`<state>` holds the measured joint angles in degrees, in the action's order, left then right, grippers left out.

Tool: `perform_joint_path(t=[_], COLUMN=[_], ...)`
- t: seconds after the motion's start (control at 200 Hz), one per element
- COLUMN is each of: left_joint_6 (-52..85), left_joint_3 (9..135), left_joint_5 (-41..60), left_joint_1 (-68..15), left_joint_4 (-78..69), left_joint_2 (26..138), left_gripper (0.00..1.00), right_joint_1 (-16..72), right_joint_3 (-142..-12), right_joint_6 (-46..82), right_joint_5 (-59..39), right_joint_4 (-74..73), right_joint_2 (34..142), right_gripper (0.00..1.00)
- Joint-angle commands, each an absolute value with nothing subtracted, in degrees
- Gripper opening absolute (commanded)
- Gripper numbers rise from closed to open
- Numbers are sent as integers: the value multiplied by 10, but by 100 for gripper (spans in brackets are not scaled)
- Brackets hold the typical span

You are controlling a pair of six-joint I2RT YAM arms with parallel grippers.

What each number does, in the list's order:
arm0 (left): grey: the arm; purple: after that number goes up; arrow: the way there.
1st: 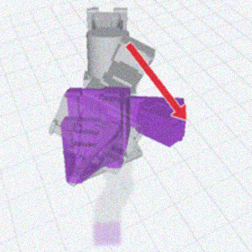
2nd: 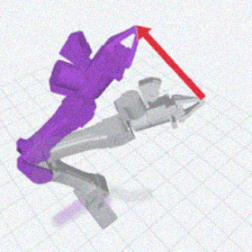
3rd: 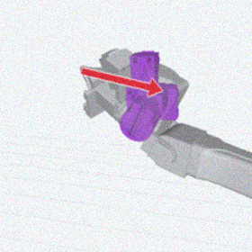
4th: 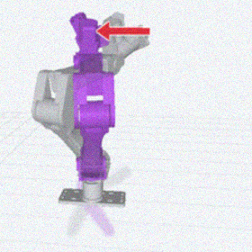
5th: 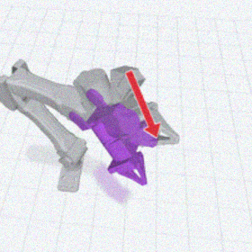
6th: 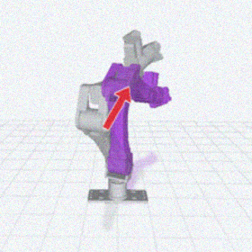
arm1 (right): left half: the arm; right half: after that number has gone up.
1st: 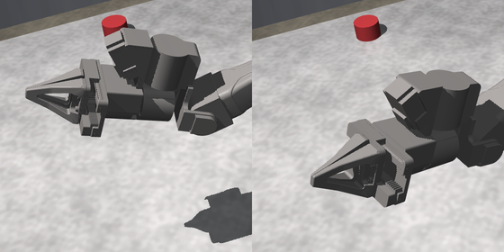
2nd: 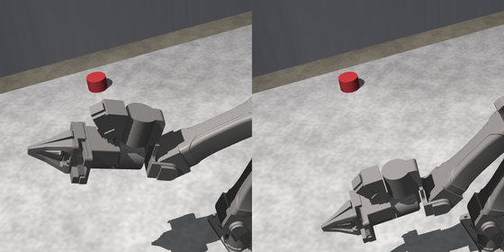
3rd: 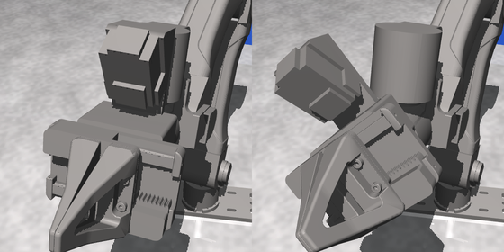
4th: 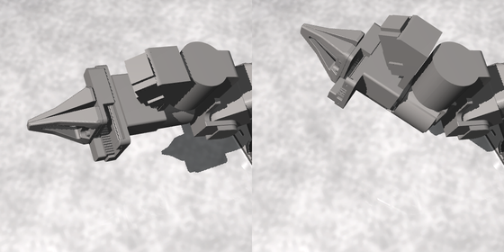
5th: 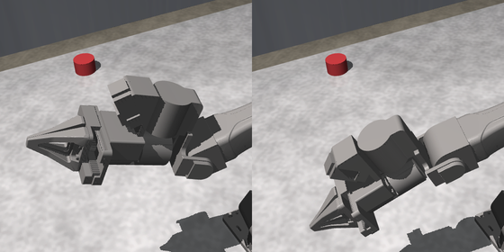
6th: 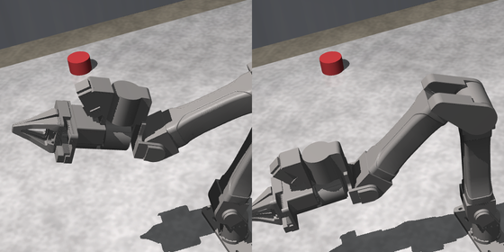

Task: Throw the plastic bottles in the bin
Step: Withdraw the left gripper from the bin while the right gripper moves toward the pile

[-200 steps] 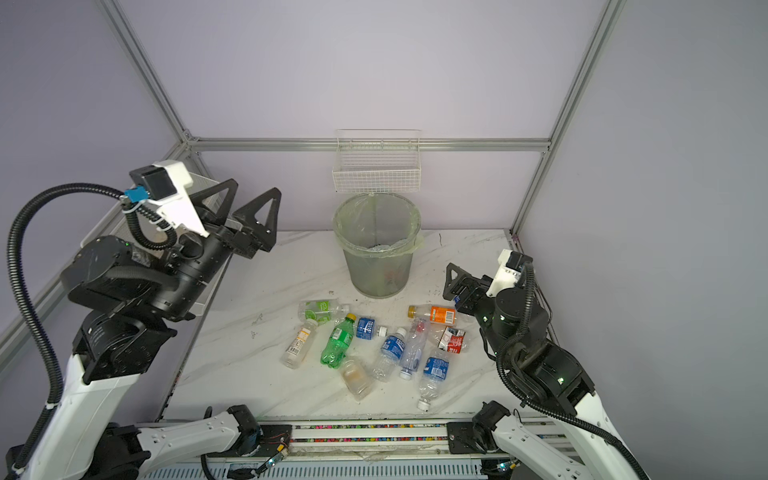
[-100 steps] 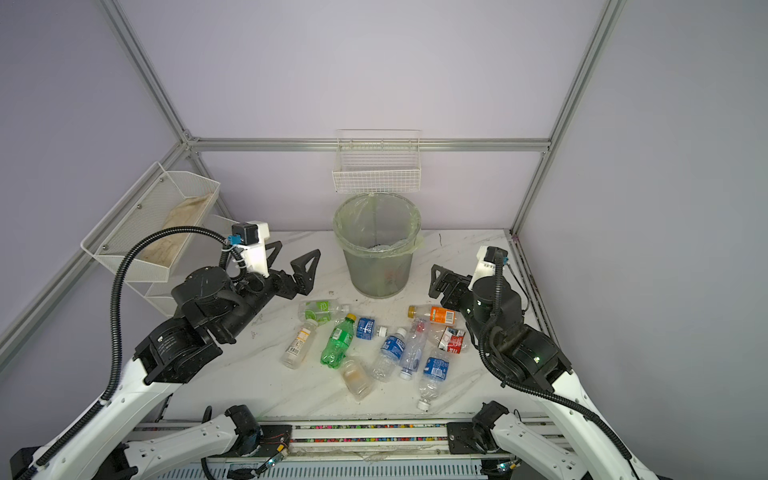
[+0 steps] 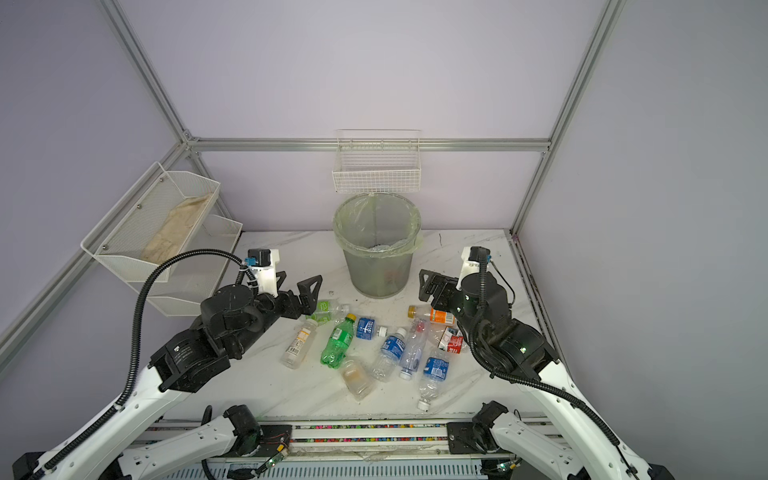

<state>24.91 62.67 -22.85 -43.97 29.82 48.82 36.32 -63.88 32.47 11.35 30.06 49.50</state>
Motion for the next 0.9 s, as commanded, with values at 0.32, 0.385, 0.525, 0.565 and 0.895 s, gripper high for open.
perform_joint_path(t=[0.32, 0.385, 0.525, 0.565, 0.895], left_joint_6=[343, 351, 366, 368, 407], left_joint_3=[534, 523, 501, 498, 455], left_joint_5=[-239, -240, -243, -243, -246], left_joint_1=[-440, -440, -441, -440, -440], left_joint_4=[345, 350, 360, 364, 392], left_joint_2=[443, 436, 424, 421, 393], left_gripper=[97, 97, 97, 97, 95], right_joint_1=[361, 361, 363, 364, 437], right_joint_3=[-609, -603, -589, -585, -541], right_joint_6=[277, 272, 261, 259, 269], right_joint_5=[-45, -72, -121, -132, -127], right_joint_4=[257, 249, 236, 233, 208], right_joint_2=[553, 559, 568, 568, 592], right_gripper=[97, 97, 97, 97, 92])
